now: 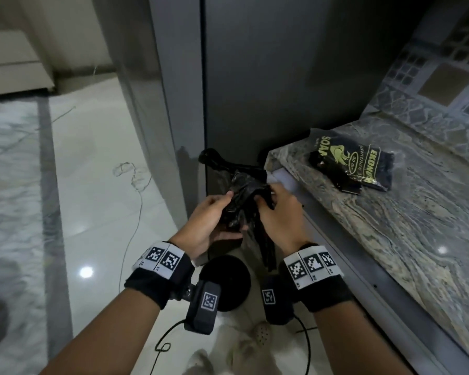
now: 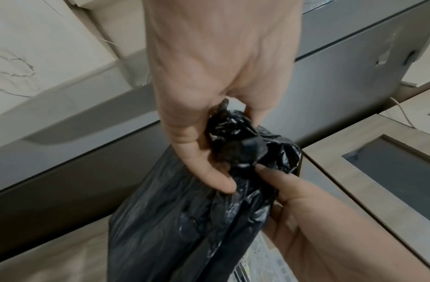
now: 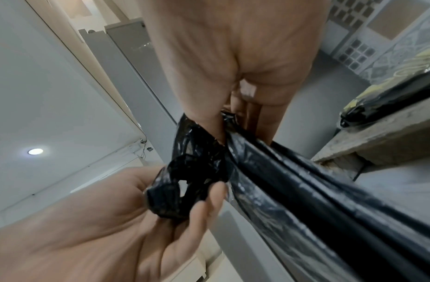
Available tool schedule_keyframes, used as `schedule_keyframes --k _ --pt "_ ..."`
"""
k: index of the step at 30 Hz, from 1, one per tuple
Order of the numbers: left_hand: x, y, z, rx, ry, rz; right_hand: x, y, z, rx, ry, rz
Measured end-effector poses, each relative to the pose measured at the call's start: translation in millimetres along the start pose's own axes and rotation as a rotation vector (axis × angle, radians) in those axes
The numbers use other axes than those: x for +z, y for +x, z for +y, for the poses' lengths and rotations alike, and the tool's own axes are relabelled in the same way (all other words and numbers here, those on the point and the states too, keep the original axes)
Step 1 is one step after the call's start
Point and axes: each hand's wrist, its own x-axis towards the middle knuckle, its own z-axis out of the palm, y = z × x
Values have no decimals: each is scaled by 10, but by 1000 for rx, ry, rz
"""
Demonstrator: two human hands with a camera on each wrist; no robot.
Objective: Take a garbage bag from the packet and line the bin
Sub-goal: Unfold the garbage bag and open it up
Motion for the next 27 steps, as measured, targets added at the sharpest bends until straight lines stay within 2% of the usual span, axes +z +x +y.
schedule_keyframes --k 4,8,10,12,15,19,23,27 --pt "-128 1 -23 131 4 201 164 -24 122 57 35 -70" --pt "-221 97 -44 239 165 284 243 10 270 108 48 -175" --pt "-245 167 -55 286 313 316 246 11 309 76 101 -169" --pt "-238 237 -62 305 412 311 242 33 361 -38 25 -155" --pt "-200 316 -60 305 444 293 247 112 419 -164 -119 -155" --pt "-182 417 -51 299 397 262 257 278 542 -150 -27 -173" --pt "-196 476 -101 265 317 233 289 436 685 -65 41 -216" --pt "-220 534 -166 251 274 280 306 572 794 -13 105 -208"
